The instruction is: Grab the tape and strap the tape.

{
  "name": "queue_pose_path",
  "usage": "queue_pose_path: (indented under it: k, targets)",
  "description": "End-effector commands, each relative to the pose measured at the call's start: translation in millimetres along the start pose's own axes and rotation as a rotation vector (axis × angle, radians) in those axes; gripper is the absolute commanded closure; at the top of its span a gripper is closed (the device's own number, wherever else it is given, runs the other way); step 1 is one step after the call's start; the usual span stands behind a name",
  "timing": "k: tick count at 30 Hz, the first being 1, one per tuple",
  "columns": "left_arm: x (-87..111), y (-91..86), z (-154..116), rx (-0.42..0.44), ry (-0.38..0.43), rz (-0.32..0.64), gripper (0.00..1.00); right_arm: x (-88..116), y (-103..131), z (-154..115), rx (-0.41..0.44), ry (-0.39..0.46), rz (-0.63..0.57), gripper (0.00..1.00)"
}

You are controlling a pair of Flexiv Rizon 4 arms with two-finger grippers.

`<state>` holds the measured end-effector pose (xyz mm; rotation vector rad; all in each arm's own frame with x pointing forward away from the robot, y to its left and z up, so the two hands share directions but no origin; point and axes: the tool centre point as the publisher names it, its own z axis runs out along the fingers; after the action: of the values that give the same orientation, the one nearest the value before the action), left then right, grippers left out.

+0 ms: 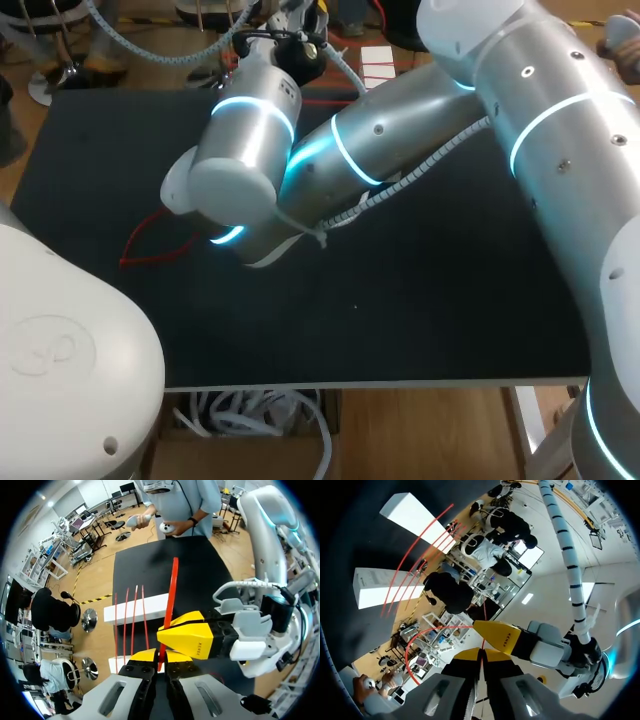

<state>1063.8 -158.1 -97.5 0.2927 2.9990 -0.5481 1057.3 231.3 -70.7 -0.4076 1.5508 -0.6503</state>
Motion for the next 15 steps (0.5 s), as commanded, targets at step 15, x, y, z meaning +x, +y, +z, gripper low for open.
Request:
queue_pose_path:
  k: [15]
  targets:
    - [0.8, -4.2, 1, 0.000, 0.003, 0.002, 1.00, 23, -59, -10, -0.138, -0.061, -0.040, 0.17]
